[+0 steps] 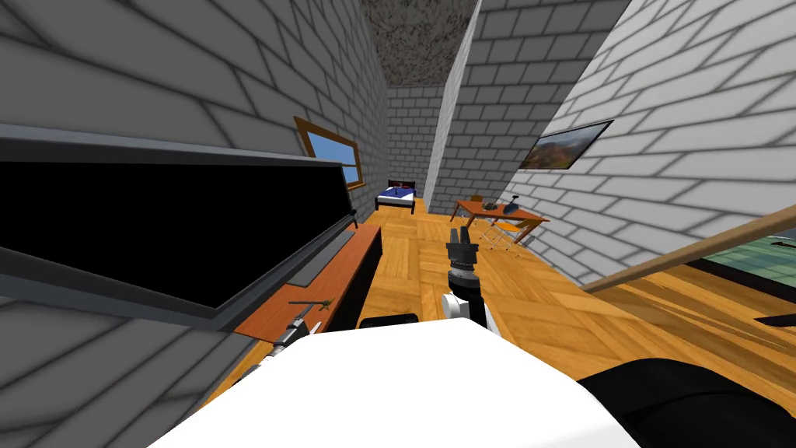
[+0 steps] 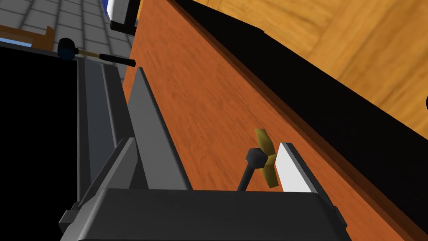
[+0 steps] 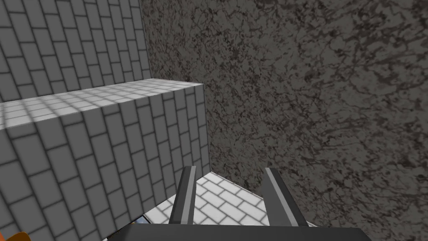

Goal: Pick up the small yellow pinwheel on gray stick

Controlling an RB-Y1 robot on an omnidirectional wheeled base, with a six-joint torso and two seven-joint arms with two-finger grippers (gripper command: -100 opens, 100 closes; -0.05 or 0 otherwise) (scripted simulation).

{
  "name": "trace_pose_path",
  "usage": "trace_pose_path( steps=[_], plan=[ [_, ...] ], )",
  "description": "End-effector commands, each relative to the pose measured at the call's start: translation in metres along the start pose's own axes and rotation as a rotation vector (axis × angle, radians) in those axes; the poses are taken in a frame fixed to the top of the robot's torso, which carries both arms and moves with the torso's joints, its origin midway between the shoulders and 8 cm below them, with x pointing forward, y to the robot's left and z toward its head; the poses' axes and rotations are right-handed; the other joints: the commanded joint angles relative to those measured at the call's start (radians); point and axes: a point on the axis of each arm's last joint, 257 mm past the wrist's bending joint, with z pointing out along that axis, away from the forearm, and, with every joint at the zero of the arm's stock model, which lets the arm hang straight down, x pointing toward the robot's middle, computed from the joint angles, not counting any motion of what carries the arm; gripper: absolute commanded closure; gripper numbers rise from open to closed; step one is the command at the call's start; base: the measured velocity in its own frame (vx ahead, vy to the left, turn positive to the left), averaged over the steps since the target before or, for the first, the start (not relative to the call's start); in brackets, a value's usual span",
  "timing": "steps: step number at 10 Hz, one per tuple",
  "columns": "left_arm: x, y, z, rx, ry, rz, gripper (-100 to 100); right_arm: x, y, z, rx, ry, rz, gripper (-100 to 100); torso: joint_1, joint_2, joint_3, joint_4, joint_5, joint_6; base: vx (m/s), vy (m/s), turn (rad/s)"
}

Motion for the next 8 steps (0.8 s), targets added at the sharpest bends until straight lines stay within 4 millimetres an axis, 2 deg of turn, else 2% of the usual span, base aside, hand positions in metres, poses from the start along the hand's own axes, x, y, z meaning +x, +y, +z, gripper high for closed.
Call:
trace_pose_path(
  steps=[1,2,3,4,6,7,8],
  plan=[
    [-0.003,0.004,-0.003,-0.011,-0.007,-0.029,-100,0.0,0.0,0.0,0.0,0.0,0.0,0,0.0,0.0,0.0,0.0,0.0,0.0,-0.017,0.026,-0.078],
    [-0.022,0.022,-0.015,-0.064,-0.039,-0.037,-100,0.0,0.0,0.0,0.0,0.0,0.0,0,-0.001,-0.001,-0.001,0.0,0.0,0.0,-0.026,0.023,-0.322],
    [-0.022,0.022,-0.015,-0.064,-0.04,-0.064,-100,0.0,0.0,0.0,0.0,0.0,0.0,0,-0.001,-0.001,-0.001,0.0,0.0,0.0,-0.041,0.034,-0.358],
    [-0.04,0.038,-0.027,-0.114,-0.074,-0.061,-100,0.0,0.0,0.0,0.0,0.0,0.0,0,-0.001,0.0,0.0,0.0,0.0,0.0,-0.058,0.052,-0.407],
    [-0.04,0.038,-0.028,-0.113,-0.078,-0.1,-100,0.0,0.0,0.0,0.0,0.0,0.0,0,0.001,0.0,0.0,0.0,0.0,0.0,-0.031,0.046,-0.182],
    [-0.059,0.053,-0.041,-0.161,-0.115,-0.106,-100,0.0,0.0,0.0,0.0,0.0,0.0,0,-0.001,-0.002,-0.001,0.0,0.0,-0.001,-0.03,0.043,-0.311],
    [-0.059,0.053,-0.041,-0.16,-0.117,-0.128,-100,0.0,0.0,0.0,0.0,0.0,0.0,0,0.0,-0.001,-0.001,0.0,0.0,0.0,-0.036,0.046,-0.374]
  ],
)
